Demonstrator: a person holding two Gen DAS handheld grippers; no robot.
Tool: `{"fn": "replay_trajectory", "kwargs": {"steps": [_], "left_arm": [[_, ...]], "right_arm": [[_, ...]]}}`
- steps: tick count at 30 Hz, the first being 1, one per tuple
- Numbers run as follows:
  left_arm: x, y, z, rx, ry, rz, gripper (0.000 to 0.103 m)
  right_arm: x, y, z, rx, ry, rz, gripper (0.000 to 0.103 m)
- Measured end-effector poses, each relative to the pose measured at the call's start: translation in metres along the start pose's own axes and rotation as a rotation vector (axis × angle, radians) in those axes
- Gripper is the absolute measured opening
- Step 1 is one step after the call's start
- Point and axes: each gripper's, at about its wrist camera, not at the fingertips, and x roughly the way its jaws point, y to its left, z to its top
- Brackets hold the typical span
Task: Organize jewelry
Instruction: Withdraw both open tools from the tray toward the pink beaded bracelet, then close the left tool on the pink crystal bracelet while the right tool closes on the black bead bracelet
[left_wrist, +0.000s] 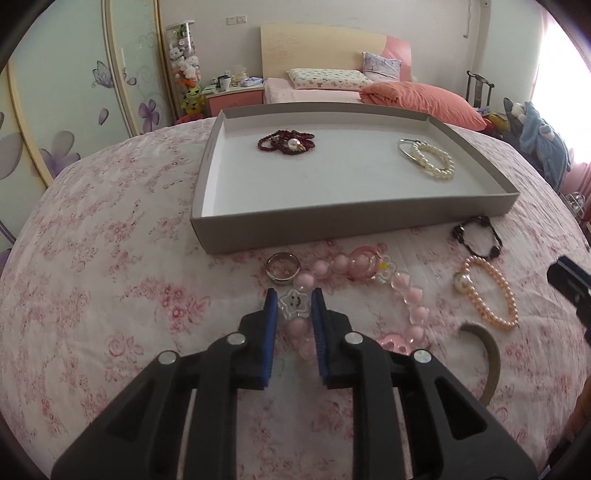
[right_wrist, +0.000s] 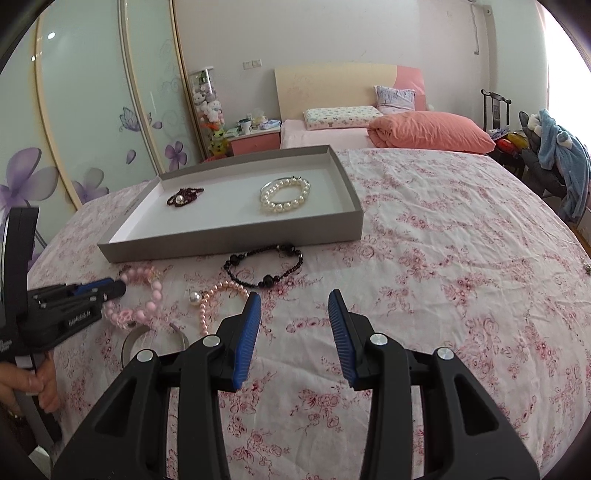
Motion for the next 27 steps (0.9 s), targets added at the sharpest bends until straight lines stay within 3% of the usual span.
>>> {"fn": "replay_trajectory", "kwargs": {"steps": [19, 24, 27], "left_arm": [[0.001, 0.011, 0.003, -0.031, 0.0, 0.024, 0.019], [0.001, 0.01, 0.003, -0.027, 0.0, 0.026, 0.019], [0.001, 0.01, 0.002, -0.027, 0.0, 0.027, 0.019]], "right_arm": [[0.066, 0.006, 0.038, 0.036, 0.144, -0.054, 0.037], [0.075, 0.011, 0.033, -0.01, 0.169, -0.111, 0.015], [0.066, 0.007, 0.026, -0.011, 0.17, -0.111, 0.007]]}}
